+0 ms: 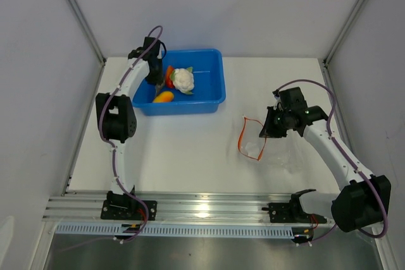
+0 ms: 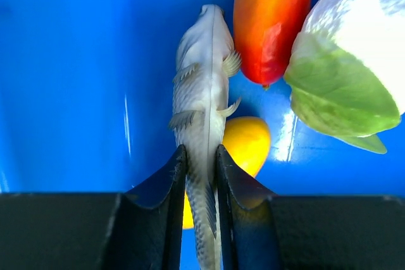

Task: Place the food in the zip-top bag and seal the zipper
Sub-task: Adjust the fake fish in the bin.

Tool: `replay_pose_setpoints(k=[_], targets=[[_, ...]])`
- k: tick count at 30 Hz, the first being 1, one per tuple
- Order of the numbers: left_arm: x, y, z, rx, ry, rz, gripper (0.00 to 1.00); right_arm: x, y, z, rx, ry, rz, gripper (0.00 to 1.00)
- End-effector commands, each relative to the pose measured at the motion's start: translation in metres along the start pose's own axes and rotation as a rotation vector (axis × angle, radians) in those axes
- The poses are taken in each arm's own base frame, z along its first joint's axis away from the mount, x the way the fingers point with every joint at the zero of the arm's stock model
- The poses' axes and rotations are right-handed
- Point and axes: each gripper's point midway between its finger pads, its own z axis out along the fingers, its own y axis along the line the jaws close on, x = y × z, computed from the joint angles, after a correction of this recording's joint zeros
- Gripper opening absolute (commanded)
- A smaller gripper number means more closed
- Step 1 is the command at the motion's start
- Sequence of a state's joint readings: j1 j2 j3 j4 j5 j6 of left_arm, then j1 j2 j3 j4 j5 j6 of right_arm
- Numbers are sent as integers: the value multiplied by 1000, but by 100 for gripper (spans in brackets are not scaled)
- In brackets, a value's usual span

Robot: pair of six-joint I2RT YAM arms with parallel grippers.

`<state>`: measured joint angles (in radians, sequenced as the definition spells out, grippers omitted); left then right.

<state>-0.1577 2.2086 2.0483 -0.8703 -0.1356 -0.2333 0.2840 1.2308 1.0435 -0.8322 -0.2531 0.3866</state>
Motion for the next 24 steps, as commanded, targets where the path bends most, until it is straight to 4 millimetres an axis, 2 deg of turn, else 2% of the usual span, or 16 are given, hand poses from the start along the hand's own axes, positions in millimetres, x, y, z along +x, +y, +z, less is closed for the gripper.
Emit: replay_pose_setpoints(k=[1,7,13,14,17,24], targets=[[-9,-11,-30,33,-49,-13,1,-5,3,-6,-27,-34,-26,0],[6,-17,-12,41,9,1,1,-4,3,-4,-27,-29,-27,0],[23,-13,4,12,82,10,2,-3,2,-1,-19,-17,-18,0],[23,-12,6,8,84,8,9,-3,2,0,-19,-15,-17,0],[29,-12,12,2,105,8,14,-4,2,2,-19,-13,-12,0],[32,-10,23,-17,133,10,42,-4,0,4,-14,-6,-2,0]])
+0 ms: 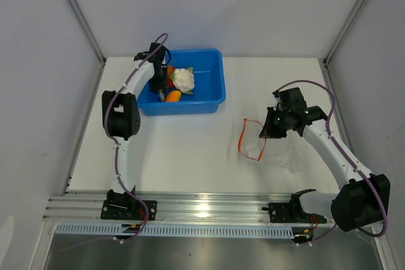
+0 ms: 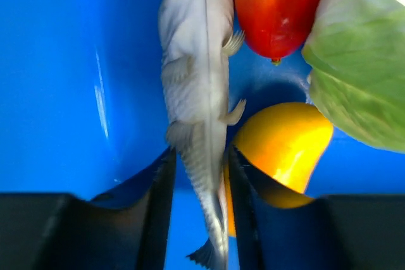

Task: Place the food in the zip-top bag and seal the zipper
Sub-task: Pick up the fake fish from the bin.

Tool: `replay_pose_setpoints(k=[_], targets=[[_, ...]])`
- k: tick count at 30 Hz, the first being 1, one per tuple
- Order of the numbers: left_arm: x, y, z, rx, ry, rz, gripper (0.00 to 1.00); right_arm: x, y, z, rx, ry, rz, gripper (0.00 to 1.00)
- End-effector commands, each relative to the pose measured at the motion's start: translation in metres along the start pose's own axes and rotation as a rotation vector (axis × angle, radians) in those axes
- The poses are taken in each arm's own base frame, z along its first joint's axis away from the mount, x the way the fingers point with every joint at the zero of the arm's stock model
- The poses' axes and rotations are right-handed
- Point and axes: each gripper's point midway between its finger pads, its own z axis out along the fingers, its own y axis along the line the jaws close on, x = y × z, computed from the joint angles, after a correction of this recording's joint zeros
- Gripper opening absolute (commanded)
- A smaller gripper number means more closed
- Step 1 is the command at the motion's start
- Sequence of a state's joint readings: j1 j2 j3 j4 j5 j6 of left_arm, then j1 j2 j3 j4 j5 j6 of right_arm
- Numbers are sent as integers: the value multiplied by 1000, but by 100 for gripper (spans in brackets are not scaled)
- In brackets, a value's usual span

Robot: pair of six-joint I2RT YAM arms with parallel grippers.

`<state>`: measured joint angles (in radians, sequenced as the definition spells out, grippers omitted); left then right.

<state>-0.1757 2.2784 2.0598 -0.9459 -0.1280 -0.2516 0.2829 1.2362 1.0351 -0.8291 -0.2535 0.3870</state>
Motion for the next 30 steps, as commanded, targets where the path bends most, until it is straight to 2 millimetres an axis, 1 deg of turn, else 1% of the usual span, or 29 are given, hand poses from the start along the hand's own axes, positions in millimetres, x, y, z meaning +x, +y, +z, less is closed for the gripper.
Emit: replay_pose_setpoints(k=[1,2,6,7,9,10,11,12,13,15,16,17,18,22,23,25,26,27,28,29,30], targets=[[-3,-4,2,-2,5,-8,45,-6,2,1,-18,-15,-8,0],[-2,-4,4,-1,8,-9,51,-6,2,1,-17,-16,-6,0],[2,-2,13,-1,33,-23,61,-6,2,3,-16,-9,-6,0],[-2,-3,11,5,24,-27,62,-6,1,4,-15,-8,-5,0],[-2,-4,14,6,29,-26,58,-7,1,4,-13,-6,-4,0],[-3,-4,13,5,24,-29,54,-6,1,4,-13,-4,-5,0],[-4,-4,12,7,19,-29,46,-6,0,4,-12,-3,-2,0],[-6,-4,11,4,12,-31,40,-7,1,4,-12,-3,-3,0],[-8,-4,9,5,3,-32,27,-7,1,4,-13,-3,-3,0],[-11,-1,5,-10,-12,-38,14,-8,1,4,-14,-6,-1,0],[-13,1,2,-19,-21,-41,3,-8,1,4,-15,-5,2,0],[-15,2,1,-25,-27,-43,1,-8,2,3,-16,-7,0,0],[-18,5,-3,-37,-41,-43,1,-8,2,3,-18,-7,1,0],[-28,9,-25,-48,-86,-67,1,-10,4,0,-22,-21,0,0],[-33,9,-41,-39,-108,-81,1,-10,4,-1,-24,-24,2,0],[-37,4,-58,-6,-128,-106,0,-12,5,-1,-24,-32,2,0],[-41,3,-75,13,-151,-121,1,-12,4,0,-21,-30,3,0],[-42,2,-83,29,-159,-131,1,-12,4,0,-18,-25,6,0],[-42,-3,-92,62,-162,-141,1,-12,4,0,-16,-19,6,0],[-44,-7,-108,95,-177,-170,0,-13,5,0,-20,-21,5,0],[-39,-12,-114,124,-161,-182,1,-14,7,-2,-29,-31,1,0]])
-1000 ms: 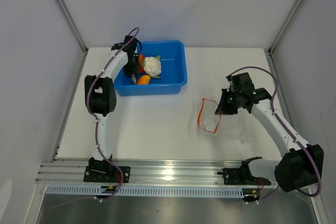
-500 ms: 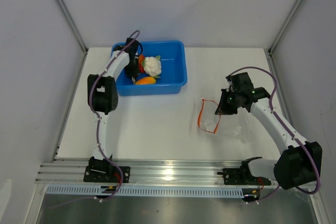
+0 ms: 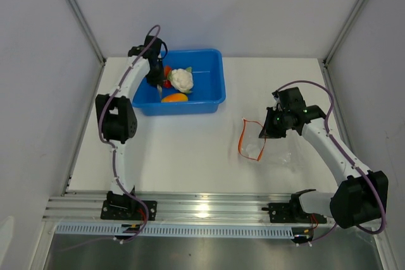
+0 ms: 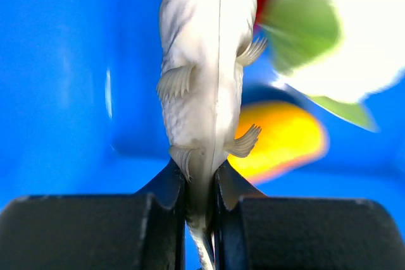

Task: Place the food in the zip-top bag and seal the zipper
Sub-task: Pick up the fake fish from the bin, then place the fake fish in the zipper food storage bag.

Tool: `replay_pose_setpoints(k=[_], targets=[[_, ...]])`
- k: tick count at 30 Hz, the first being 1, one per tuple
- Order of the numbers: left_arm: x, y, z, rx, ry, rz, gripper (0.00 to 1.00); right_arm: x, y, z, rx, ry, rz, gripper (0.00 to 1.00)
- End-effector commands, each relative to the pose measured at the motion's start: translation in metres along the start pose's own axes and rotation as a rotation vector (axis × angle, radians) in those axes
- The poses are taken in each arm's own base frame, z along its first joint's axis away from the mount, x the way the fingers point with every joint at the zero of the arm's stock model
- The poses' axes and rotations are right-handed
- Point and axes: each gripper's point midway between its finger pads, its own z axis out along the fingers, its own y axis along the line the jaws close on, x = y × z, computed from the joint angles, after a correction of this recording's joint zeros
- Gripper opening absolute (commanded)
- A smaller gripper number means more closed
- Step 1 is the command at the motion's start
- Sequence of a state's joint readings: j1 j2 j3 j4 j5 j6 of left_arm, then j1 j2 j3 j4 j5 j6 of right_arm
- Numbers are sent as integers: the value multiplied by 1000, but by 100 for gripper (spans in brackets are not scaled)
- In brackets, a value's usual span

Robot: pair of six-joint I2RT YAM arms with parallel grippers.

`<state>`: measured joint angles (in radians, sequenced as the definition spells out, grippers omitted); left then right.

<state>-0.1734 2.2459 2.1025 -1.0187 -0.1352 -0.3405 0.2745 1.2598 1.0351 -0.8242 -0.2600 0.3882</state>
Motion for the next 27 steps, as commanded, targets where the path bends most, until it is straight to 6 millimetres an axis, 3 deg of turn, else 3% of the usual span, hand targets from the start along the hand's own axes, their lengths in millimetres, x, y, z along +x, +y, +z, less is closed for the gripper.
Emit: replay_pose_setpoints(k=[1,3,4,7,10,15,17,19,20,21,23,24,27], targets=[[-29,-25,-96,191,-132,-100,1,-15,10,-7,-39,-54,-16,0],[-21,-43,-122,265,-132,-119,0,-16,11,-8,-47,-77,-18,0],[-9,-48,-123,283,-104,-114,1,-16,11,-9,-50,-85,-23,0],[17,-74,-155,370,-88,-91,1,-15,9,-9,-50,-98,-32,0],[53,-113,-201,517,-60,-31,1,-14,7,-12,-47,-122,-44,0],[122,-156,-259,768,93,64,0,-18,4,-19,-36,-178,-84,0],[145,-162,-283,857,146,100,1,-20,1,-20,-22,-198,-107,0],[173,-165,-292,927,238,122,1,-24,0,-24,-15,-224,-125,0],[177,-163,-309,978,231,121,1,-23,-1,-24,-15,-227,-138,0],[198,-161,-306,1011,329,114,1,-25,1,-27,-24,-247,-148,0],[207,-164,-325,1108,361,102,1,-22,5,-27,-53,-249,-163,0],[226,-163,-321,1140,463,93,1,-24,9,-31,-76,-276,-172,0],[242,-168,-326,1194,560,78,1,-18,20,-33,-145,-292,-185,0]])
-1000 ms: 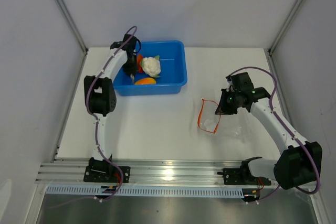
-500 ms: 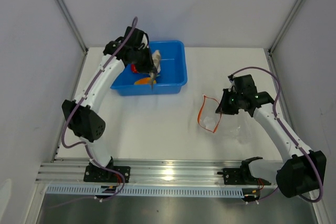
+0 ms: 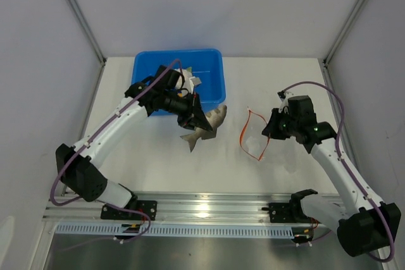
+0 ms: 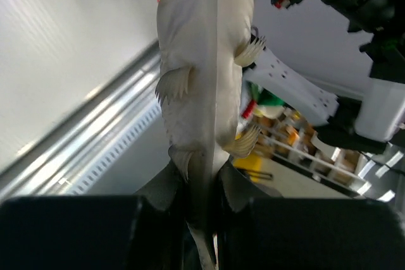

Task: Place the food in the zip-top bag and seal the zipper
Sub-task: Place the fake fish in the zipper food storage bag.

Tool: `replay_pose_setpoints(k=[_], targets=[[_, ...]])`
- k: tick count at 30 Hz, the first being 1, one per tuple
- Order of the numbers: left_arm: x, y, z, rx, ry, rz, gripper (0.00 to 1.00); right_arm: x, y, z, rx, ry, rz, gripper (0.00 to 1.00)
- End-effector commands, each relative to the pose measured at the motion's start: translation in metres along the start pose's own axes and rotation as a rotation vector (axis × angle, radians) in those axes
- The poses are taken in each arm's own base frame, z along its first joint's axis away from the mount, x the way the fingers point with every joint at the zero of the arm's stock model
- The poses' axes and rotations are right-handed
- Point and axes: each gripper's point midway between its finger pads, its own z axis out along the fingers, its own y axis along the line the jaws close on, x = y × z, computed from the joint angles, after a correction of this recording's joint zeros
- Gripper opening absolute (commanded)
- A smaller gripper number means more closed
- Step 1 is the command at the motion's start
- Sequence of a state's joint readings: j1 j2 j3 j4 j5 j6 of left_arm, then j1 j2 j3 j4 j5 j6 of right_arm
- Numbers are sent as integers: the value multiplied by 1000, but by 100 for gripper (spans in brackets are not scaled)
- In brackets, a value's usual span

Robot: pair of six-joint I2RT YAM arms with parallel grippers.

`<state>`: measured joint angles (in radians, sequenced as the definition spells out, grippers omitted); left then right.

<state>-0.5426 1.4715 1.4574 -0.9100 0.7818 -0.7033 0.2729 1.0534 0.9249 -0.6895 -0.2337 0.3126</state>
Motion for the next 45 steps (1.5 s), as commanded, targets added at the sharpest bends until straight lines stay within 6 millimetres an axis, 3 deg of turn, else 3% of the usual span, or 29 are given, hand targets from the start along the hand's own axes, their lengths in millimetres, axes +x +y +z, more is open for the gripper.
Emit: replay_pose_setpoints(k=[1,12,17,33,39,43,45], targets=[[30,-40,3,210,157,-17,1,-14,22,-11,-111,-109,-60,0],[39,-70,36,269,230,-129,1,-11,38,-25,-132,-178,-95,0],[41,-53,58,221,238,-197,0,-9,36,-30,-119,-193,-81,0],[17,-59,101,216,241,-336,1,-3,43,-35,-149,-192,-13,0],[-5,-66,105,206,131,-316,0,1,43,-32,-148,-177,23,0],[-19,-59,119,185,92,-309,0,4,48,-30,-170,-155,83,0],[-25,-65,124,198,83,-277,1,5,49,-28,-173,-137,104,0]])
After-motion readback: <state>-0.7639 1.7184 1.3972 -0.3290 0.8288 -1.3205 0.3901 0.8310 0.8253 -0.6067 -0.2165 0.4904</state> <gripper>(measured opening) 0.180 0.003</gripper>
